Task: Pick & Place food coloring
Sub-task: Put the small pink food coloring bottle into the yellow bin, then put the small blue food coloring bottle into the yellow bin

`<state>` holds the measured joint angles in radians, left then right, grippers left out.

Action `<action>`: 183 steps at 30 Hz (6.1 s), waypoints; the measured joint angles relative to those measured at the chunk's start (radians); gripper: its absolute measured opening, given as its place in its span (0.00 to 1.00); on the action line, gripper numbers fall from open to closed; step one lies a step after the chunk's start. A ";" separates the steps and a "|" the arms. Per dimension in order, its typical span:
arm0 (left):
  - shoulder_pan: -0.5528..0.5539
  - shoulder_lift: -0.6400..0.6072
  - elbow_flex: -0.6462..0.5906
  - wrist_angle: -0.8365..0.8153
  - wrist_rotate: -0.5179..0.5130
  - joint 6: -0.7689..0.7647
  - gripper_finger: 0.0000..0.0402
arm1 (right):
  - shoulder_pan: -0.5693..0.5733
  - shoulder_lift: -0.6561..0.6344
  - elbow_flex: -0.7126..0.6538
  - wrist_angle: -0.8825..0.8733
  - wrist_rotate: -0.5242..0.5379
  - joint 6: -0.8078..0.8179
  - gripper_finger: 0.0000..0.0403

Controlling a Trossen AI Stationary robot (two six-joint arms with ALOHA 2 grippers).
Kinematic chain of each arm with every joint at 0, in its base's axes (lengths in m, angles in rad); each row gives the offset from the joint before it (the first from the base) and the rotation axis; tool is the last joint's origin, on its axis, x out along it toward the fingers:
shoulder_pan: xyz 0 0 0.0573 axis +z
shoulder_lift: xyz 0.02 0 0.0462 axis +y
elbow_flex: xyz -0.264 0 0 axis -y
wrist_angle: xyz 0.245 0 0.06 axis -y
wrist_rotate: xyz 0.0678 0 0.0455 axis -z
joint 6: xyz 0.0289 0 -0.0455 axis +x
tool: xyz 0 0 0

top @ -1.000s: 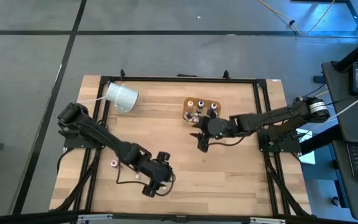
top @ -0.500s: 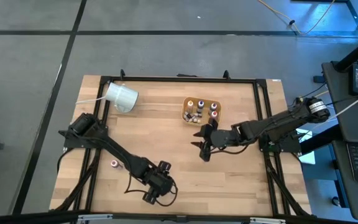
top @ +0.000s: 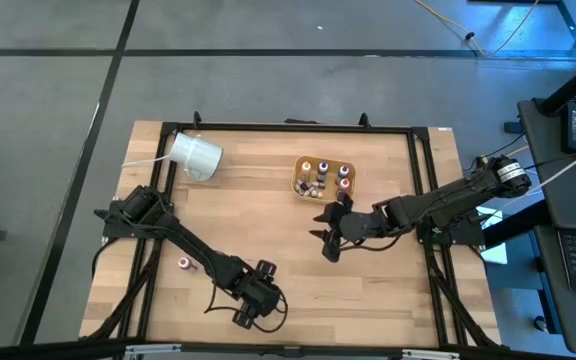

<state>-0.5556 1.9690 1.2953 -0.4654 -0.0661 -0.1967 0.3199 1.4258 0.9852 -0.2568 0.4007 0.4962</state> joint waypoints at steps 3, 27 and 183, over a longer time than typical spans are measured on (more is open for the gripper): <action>0.000 0.000 0.000 0.005 0.000 0.000 0.56 | 0.001 0.000 0.000 -0.019 0.000 0.001 0.46; 0.000 -0.003 0.001 0.049 0.008 0.001 0.14 | 0.000 0.000 0.000 -0.051 -0.001 -0.007 0.46; -0.006 -0.255 -0.007 -0.407 -0.076 -0.711 0.28 | 0.106 -0.272 0.000 -0.389 0.418 0.046 0.46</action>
<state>-0.5620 1.7142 1.2884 -0.8719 -0.1420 -0.9074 0.4255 1.1539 0.9855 -0.6461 0.8189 0.5419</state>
